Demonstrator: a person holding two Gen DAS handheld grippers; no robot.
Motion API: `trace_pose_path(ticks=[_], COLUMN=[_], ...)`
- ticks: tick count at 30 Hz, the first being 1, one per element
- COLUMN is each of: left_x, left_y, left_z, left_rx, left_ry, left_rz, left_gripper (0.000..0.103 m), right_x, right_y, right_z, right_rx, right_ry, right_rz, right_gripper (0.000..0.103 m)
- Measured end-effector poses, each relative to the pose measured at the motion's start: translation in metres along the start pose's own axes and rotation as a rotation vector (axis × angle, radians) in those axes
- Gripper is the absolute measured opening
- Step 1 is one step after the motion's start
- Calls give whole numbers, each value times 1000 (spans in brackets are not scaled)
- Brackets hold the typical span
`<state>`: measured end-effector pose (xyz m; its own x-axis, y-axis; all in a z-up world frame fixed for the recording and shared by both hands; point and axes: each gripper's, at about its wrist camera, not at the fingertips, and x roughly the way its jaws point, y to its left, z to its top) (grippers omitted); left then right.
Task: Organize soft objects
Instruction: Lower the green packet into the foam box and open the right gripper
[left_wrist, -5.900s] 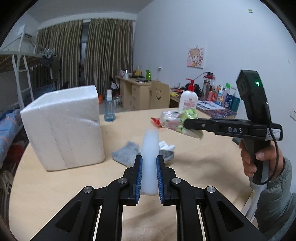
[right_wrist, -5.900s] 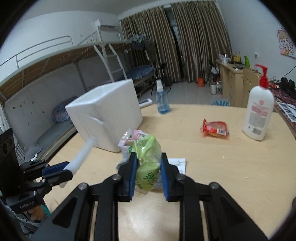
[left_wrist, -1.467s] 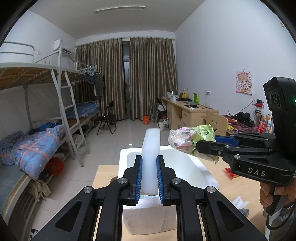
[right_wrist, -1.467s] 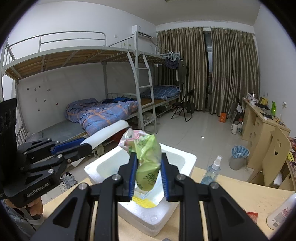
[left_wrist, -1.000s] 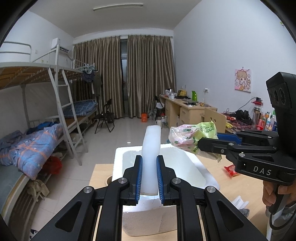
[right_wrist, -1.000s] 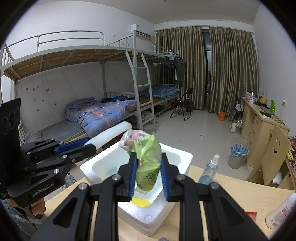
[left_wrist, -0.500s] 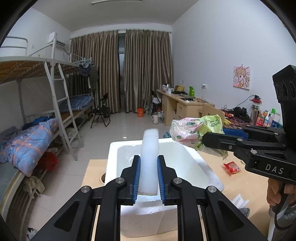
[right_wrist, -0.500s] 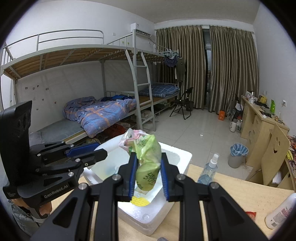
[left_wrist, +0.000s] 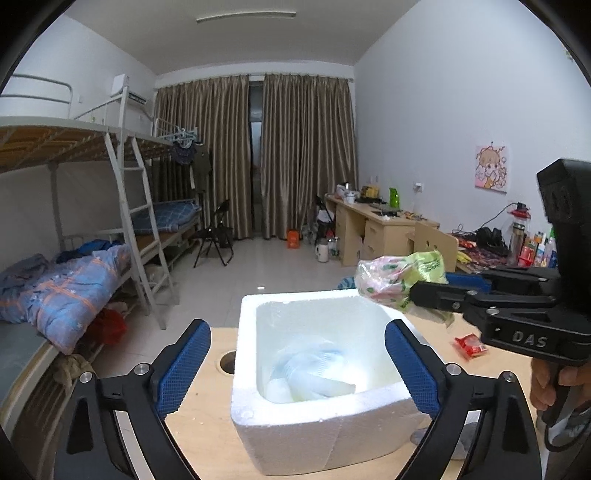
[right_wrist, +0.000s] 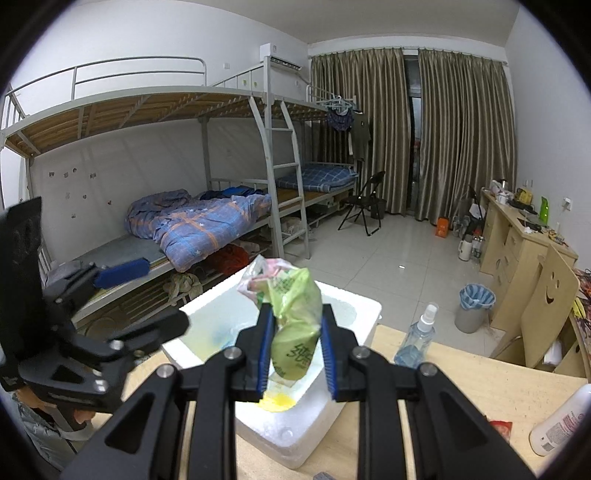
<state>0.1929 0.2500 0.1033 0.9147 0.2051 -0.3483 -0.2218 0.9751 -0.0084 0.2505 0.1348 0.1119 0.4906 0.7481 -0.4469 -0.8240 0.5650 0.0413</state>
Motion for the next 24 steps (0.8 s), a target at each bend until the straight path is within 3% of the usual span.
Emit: trace_pose_path(ticks=[24], left_x=[-11], left_y=[12], left_z=[-4], left_rx=[-18], left_ry=[-27], left_rz=[14], left_gripper=[101], right_x=[10], right_y=[4], right_z=[-4], right_rx=[-11], right_ry=[24], right_rz=[7], right_gripper=[28])
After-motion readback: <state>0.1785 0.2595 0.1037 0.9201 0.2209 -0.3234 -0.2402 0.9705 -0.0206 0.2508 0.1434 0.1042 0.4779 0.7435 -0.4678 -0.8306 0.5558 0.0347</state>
